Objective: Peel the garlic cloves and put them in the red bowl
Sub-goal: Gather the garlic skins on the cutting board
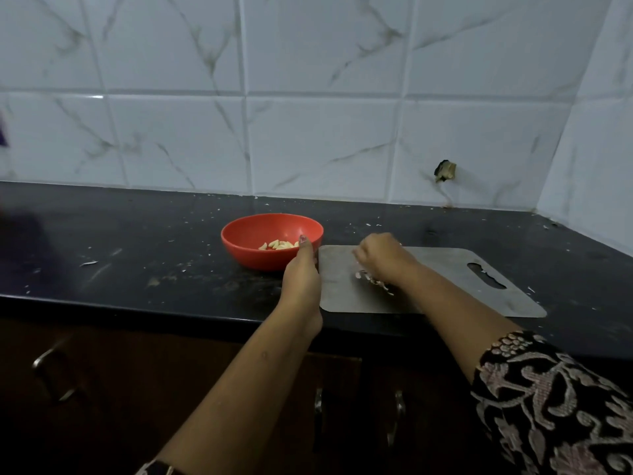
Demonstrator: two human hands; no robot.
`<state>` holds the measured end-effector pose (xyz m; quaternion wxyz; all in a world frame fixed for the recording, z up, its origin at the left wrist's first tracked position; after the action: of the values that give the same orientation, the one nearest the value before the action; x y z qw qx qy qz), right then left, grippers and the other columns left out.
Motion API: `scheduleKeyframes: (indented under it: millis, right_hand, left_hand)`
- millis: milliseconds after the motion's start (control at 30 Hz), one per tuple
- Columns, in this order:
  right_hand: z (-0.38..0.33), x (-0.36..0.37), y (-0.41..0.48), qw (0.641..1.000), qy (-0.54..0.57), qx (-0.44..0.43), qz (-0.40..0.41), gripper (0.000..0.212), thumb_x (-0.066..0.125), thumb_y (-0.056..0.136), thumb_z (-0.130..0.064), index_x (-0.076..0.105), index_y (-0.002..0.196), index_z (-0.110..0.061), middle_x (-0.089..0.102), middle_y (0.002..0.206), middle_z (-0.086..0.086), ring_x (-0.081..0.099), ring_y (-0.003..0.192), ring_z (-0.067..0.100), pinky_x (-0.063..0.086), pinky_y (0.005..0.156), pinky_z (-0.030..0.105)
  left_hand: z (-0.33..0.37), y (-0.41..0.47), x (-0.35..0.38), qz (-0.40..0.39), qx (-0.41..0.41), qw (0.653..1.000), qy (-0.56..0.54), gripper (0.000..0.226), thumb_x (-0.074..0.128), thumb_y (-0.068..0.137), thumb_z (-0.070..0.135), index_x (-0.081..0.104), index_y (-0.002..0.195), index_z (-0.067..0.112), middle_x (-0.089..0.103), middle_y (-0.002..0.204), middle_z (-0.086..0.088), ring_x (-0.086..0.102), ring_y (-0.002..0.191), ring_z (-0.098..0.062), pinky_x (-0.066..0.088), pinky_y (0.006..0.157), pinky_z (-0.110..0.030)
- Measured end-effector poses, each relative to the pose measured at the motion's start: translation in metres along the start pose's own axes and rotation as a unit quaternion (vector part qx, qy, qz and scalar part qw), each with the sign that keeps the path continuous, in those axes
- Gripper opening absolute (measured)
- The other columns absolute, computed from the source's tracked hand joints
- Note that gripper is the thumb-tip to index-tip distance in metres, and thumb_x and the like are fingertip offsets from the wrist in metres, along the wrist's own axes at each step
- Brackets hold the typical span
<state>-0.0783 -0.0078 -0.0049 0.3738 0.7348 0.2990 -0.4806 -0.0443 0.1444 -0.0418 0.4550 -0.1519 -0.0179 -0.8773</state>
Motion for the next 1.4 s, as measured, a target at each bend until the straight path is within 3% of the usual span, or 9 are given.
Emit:
scheduleKeyframes:
  millis: [67,200,333,467,800,967,1100,1167,1400]
  right_hand:
    - [0.020,-0.007,-0.002,0.975,0.202,0.085,0.043,0.046,0.046,0.100,-0.021,0.038,0.055,-0.013,0.041,0.055,0.004,0.043,0.050,0.020,0.031,0.049,0.027]
    - [0.012,0.003,-0.024,0.779,0.594,0.189,0.064,0.031,0.049,0.099,-0.018,0.043,0.070,-0.013,0.034,0.056,0.001,0.027,0.032,0.005,0.019,0.033,0.016]
    - [-0.063,0.015,-0.044,0.642,0.751,0.155,0.008,0.034,0.048,0.101,-0.019,0.041,0.068,-0.015,0.031,0.043,-0.006,0.024,0.030,0.001,0.016,0.027,0.012]
    - [-0.163,0.062,-0.071,0.586,0.791,0.132,-0.118,0.040,0.045,0.101,-0.021,0.035,0.063,-0.018,0.025,0.038,-0.008,0.020,0.027,0.000,0.013,0.024,0.012]
    - [-0.340,0.314,-0.170,0.619,0.664,0.213,-0.362,0.034,0.047,0.101,-0.022,0.041,0.069,-0.015,0.032,0.045,-0.006,0.023,0.029,0.000,0.013,0.027,0.013]
    - [-0.340,0.479,-0.201,0.715,0.499,0.305,-0.384,0.032,0.045,0.103,-0.027,0.049,0.075,-0.012,0.039,0.059,0.001,0.031,0.033,0.006,0.021,0.032,0.015]
    - [-0.341,0.558,-0.198,0.826,0.329,0.251,-0.384,0.036,0.047,0.101,-0.035,0.068,0.089,-0.008,0.065,0.080,0.010,0.061,0.071,0.026,0.053,0.066,0.034]
    - [-0.351,0.588,-0.197,0.840,0.286,0.222,-0.405,0.040,0.048,0.101,-0.034,0.072,0.100,-0.001,0.070,0.103,0.014,0.064,0.097,0.031,0.051,0.081,0.034]
    - [-0.367,0.636,-0.179,0.898,0.130,0.072,-0.413,0.020,0.060,0.093,-0.014,0.071,0.106,-0.005,0.067,0.114,0.014,0.062,0.111,0.031,0.051,0.087,0.030]
  left_hand:
    - [0.002,-0.001,-0.007,-0.003,-0.003,1.000,-0.008,0.057,0.032,0.102,0.046,0.044,0.139,0.003,0.057,0.126,-0.006,0.054,0.101,-0.009,0.045,0.067,-0.012]
    - [0.006,-0.009,-0.023,-0.003,0.006,0.999,-0.037,0.057,0.033,0.101,0.046,0.046,0.137,0.004,0.047,0.144,-0.009,0.042,0.134,-0.021,0.032,0.104,-0.030]
    - [0.016,-0.027,-0.060,0.016,0.060,0.996,-0.068,0.048,0.033,0.102,0.041,0.058,0.123,0.006,0.061,0.127,-0.007,0.054,0.122,-0.020,0.040,0.101,-0.031]
    - [0.018,-0.036,-0.146,0.108,0.105,0.980,-0.128,0.041,0.032,0.103,0.038,0.064,0.101,0.013,0.069,0.103,-0.001,0.065,0.101,-0.016,0.049,0.084,-0.025]
    - [-0.111,-0.079,-0.426,0.366,0.004,0.913,-0.179,0.042,0.027,0.105,0.034,0.060,0.096,0.010,0.062,0.110,-0.006,0.062,0.094,-0.019,0.046,0.087,-0.029]
    - [-0.215,-0.101,-0.524,0.461,-0.111,0.866,-0.160,0.038,0.030,0.105,0.026,0.061,0.107,0.005,0.060,0.112,-0.006,0.057,0.100,-0.020,0.041,0.086,-0.031]
    - [-0.275,-0.096,-0.569,0.482,-0.165,0.849,-0.139,0.014,0.054,0.093,0.010,0.067,0.092,0.005,0.066,0.094,-0.007,0.062,0.082,-0.022,0.048,0.075,-0.032]
    - [-0.306,-0.089,-0.592,0.488,-0.178,0.847,-0.111,0.011,0.063,0.087,0.011,0.071,0.080,0.009,0.071,0.085,-0.009,0.065,0.088,-0.031,0.052,0.085,-0.042]
    - [-0.367,-0.086,-0.624,0.521,-0.240,0.818,-0.053,0.015,0.074,0.080,0.011,0.062,0.071,0.012,0.068,0.082,-0.012,0.065,0.086,-0.031,0.054,0.088,-0.046]
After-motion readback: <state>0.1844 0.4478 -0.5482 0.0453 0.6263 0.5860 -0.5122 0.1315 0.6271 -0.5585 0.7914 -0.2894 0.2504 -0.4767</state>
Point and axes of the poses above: each hand's wrist, its own y-axis towards the middle knuckle, its own x-axis out of the palm, z = x × y, the point moved 9 cm from there along y, towards the middle knuckle
